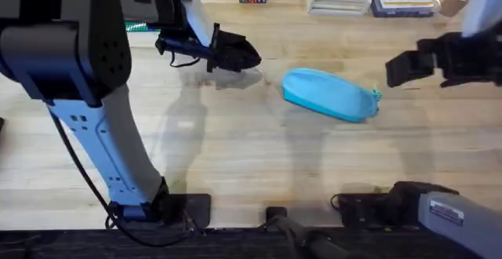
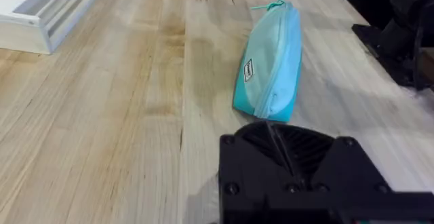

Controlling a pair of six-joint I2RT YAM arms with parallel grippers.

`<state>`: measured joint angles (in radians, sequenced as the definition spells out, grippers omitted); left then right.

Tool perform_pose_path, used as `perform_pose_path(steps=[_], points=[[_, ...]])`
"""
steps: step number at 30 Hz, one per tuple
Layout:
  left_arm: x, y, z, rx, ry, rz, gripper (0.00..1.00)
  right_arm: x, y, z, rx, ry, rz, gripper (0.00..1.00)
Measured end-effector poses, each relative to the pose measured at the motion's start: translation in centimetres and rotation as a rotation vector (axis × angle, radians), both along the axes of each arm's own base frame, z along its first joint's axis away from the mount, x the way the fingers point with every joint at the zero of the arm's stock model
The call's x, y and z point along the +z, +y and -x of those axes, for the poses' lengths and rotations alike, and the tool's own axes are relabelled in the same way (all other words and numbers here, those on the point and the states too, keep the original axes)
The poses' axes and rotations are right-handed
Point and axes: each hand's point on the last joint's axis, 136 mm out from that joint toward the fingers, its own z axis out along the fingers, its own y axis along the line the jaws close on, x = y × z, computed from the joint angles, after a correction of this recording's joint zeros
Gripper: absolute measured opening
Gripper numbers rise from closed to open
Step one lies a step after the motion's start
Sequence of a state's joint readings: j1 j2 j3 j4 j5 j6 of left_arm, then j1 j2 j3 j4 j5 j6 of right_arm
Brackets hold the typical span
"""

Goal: Unzip the bag, pick up the pens from the table one at a time and place them inside, then zip the bag closed.

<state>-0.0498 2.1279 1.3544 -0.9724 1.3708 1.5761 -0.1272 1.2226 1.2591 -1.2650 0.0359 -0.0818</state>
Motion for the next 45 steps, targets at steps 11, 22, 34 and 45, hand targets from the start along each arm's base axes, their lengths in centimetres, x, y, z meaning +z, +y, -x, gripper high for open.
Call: perform_pose_path(steps=[11,22,34,45], points=[[0.0,0.0,0.0,-0.001,-0.004,0.000,0.768,4.0,1.9,3.0,0.065,-0.180,-0.045,0.998],[0.0,0.0,0.0,0.000,-0.001,0.001,0.997,6.7,2.5,5.2,0.088,-0.337,-0.033,0.997],[4.1,0.8,1.5,-0.020,-0.122,-0.155,0.999,6.7,3.6,6.9,0.139,-0.334,-0.073,0.995],[8.5,2.8,3.2,0.119,-0.052,-0.388,0.997,6.0,4.5,8.4,0.166,-0.269,-0.118,0.997]])
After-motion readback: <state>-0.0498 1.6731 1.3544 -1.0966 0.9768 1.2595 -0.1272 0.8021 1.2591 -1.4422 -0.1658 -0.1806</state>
